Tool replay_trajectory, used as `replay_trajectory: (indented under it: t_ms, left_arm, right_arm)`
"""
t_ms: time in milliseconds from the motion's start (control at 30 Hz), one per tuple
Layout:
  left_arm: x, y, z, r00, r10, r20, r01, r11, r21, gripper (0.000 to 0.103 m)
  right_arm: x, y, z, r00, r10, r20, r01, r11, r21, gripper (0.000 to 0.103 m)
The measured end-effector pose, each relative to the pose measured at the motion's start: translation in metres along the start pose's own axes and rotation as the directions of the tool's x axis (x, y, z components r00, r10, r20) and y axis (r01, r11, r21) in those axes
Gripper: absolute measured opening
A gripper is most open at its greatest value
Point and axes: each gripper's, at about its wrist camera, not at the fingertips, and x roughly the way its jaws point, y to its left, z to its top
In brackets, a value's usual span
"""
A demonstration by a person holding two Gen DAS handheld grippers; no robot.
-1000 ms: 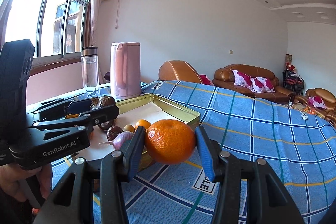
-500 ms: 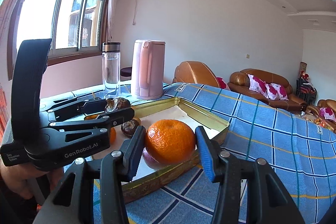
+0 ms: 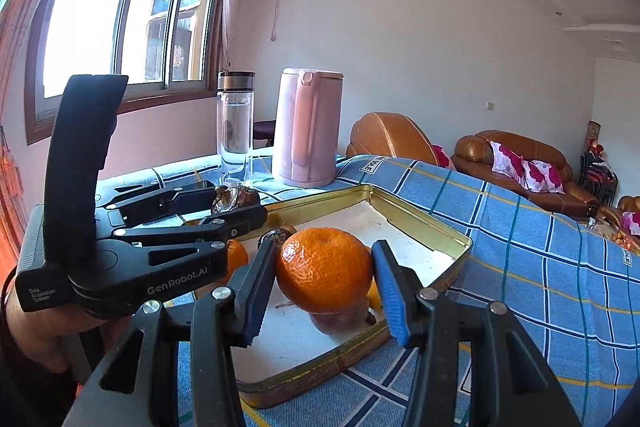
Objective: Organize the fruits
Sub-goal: 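Lower left tool with brown fruit into the tray while right tool lowers the orange, then open left tool to release the brown fruit while right tool releases the orange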
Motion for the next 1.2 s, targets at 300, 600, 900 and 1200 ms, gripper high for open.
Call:
replay_trajectory:
  t_ms: [300, 600, 900, 1200]
  left_arm:
    - [0.005, 0.011, -0.002, 0.999, 0.02, -0.025, -0.02, 1.0, 0.0, 0.043]
    - [0.013, 0.015, -0.005, 0.998, 0.031, -0.06, -0.03, 0.999, 0.012, 0.043]
    - [0.023, 0.014, -0.012, 0.993, 0.039, -0.112, -0.035, 0.999, 0.036, 0.043]
    - [0.026, 0.013, -0.016, 0.99, 0.066, -0.122, -0.059, 0.997, 0.058, 0.049]
  right_arm:
    - [0.016, 0.009, -0.002, 0.999, 0.027, -0.036, -0.028, 1.0, -0.007, 0.051]
    - [0.026, 0.018, -0.005, 0.996, 0.038, -0.081, -0.04, 0.999, -0.025, 0.051]
    - [0.044, 0.017, -0.006, 0.984, 0.054, -0.168, -0.056, 0.998, -0.008, 0.051]
    - [0.048, 0.019, -0.007, 0.978, 0.063, -0.2, -0.066, 0.998, -0.009, 0.058]
